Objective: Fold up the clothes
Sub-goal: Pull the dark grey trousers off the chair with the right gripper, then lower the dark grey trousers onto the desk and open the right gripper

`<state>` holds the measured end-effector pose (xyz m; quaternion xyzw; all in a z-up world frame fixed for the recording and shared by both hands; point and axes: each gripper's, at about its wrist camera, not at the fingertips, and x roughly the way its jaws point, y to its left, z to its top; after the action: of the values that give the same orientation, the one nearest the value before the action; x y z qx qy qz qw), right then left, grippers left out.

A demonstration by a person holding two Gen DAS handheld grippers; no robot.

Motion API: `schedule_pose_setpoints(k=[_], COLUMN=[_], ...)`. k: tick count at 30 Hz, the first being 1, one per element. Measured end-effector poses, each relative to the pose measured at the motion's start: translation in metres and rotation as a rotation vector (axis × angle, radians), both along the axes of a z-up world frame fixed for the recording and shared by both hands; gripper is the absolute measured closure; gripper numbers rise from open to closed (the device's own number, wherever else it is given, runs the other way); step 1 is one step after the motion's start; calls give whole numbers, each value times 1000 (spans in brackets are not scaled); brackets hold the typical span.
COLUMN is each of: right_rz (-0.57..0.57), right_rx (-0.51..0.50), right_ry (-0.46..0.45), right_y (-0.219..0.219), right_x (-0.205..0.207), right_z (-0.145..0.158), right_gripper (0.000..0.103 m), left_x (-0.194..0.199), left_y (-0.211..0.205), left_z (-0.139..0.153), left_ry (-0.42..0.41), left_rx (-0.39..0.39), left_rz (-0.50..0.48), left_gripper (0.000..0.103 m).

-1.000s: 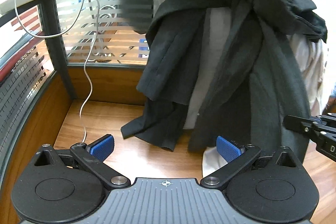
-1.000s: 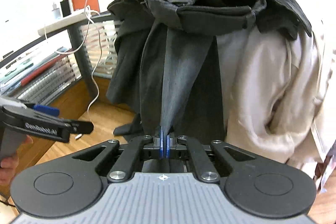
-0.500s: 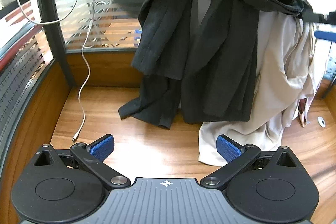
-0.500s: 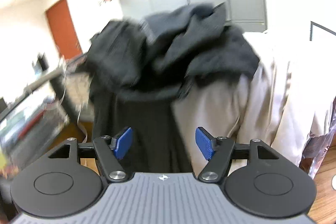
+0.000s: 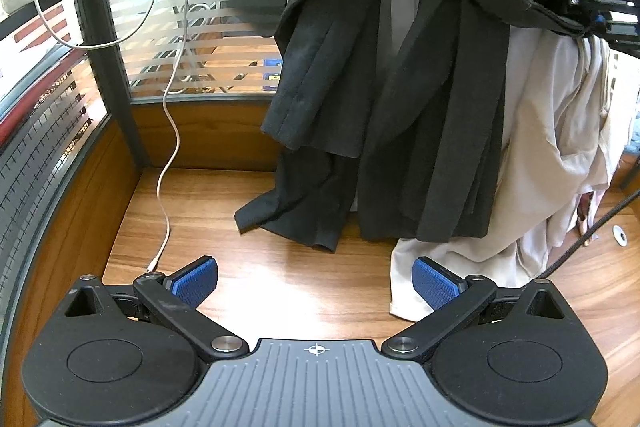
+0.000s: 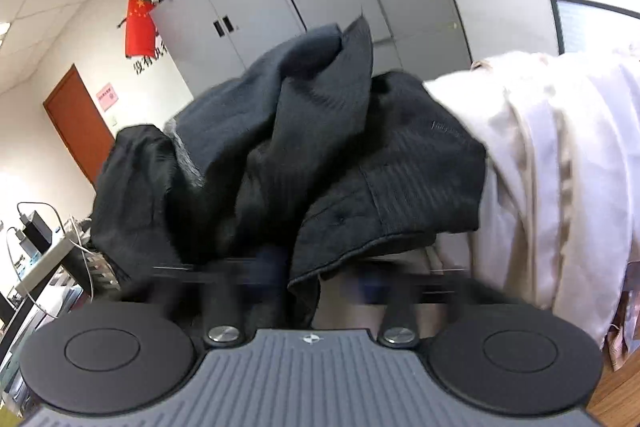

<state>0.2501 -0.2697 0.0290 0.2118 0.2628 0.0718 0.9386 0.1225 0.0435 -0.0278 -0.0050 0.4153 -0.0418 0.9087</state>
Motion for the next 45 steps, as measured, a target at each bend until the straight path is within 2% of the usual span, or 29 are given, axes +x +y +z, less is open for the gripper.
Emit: schedule_pose_setpoints(k=[5,7,22,25,29,33,39,42,45], right_rz=[38,65,237,272,318,331,297,307,335], right_rx=[-93,-109,-150,-142,-175,-188,-198,-236,-301], right_ry=[-41,-28,163,226,364,542,644,636,617], right_y=[15,17,41,42,52,57,52,53,57], right_x=[-21,-34,-152,-182,-222,-257,-297,-304,-311], right_z=[-2,-6,-57,-73,-118,-184,-233,-230,-216], right_gripper=[95,95,95,95,95,95,95,91,82], left_x=[0,0,-20,-29,-44,-60,-83,-93,-103], left_y=[-1,-2,-7,-7,-8,-8,-4,-2,0], left_z=[2,2,13,11,2,-16,-44,-52,-60], left_ry=[-11,-13,-51,-49,-38,-5,36,28,20], left_rx=[12,14,21,17,18,33,21,24,27], left_rz=[-7,-11,-36,-43,-64,-86,-103,-116,-128], left_gripper=[0,0,0,0,0,0,0,0,0])
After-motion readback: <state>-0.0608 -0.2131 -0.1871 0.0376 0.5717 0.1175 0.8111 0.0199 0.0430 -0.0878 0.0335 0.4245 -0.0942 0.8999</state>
